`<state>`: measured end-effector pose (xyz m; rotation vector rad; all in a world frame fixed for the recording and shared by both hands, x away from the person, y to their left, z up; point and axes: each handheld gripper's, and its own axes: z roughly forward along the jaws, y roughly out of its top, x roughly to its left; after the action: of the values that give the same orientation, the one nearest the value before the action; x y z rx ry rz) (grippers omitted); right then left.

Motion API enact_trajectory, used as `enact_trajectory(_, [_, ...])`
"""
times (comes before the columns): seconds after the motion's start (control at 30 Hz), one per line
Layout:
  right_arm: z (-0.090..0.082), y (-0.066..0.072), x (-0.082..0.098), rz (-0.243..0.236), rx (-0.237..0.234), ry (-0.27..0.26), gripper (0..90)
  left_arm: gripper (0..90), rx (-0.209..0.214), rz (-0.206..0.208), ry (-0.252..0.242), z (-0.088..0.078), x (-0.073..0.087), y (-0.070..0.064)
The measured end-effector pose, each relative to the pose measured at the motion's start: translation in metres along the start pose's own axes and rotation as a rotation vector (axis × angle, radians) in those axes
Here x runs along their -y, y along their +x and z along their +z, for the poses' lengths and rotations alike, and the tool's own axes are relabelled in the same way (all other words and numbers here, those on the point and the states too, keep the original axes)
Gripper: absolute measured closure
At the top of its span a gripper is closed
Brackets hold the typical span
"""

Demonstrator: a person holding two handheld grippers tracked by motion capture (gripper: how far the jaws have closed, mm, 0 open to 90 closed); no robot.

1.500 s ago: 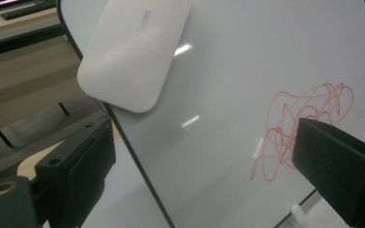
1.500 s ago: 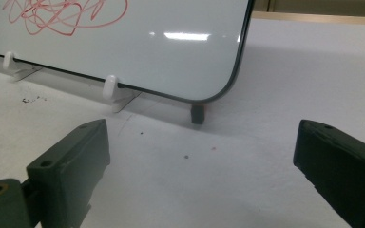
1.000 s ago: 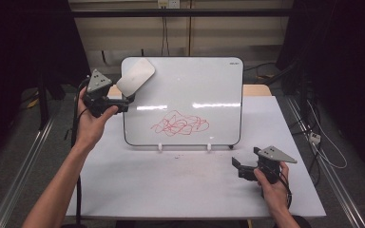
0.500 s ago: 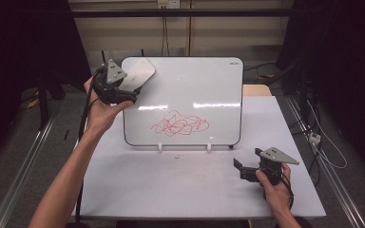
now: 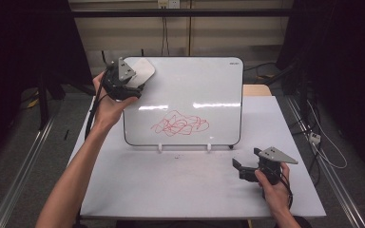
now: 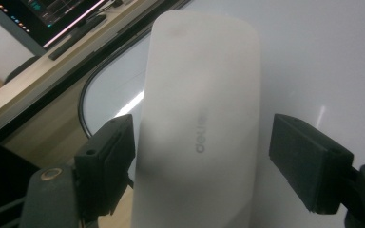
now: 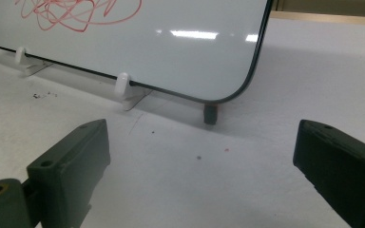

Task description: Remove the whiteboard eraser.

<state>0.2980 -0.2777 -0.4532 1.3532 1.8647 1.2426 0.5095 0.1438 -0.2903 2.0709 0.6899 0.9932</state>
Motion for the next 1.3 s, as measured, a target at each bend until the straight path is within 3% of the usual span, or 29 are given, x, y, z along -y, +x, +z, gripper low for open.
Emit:
enact_trajectory(0.23, [0.0, 0.001, 0.0, -0.004, -0.003, 0.003, 5.0, 27.9, -0.021, 0.04, 0.041, 0.011, -0.001, -0.004])
enact_trajectory(0.63, [0.001, 0.001, 0.0, -0.012, 0.004, 0.003, 5.2, 29.8, -0.039, 0.055, 0.069, 0.012, -0.004, -0.007])
enact_trajectory(1.07, [0.001, 0.001, 0.0, -0.012, 0.002, 0.005, 5.2, 30.4, 0.002, 0.02, 0.094, 0.01, -0.008, -0.002])
enact_trajectory(1.3, [0.001, 0.002, 0.0, -0.015, 0.001, 0.006, 5.2, 30.5, 0.031, -0.037, 0.086, 0.009, -0.007, 0.004])
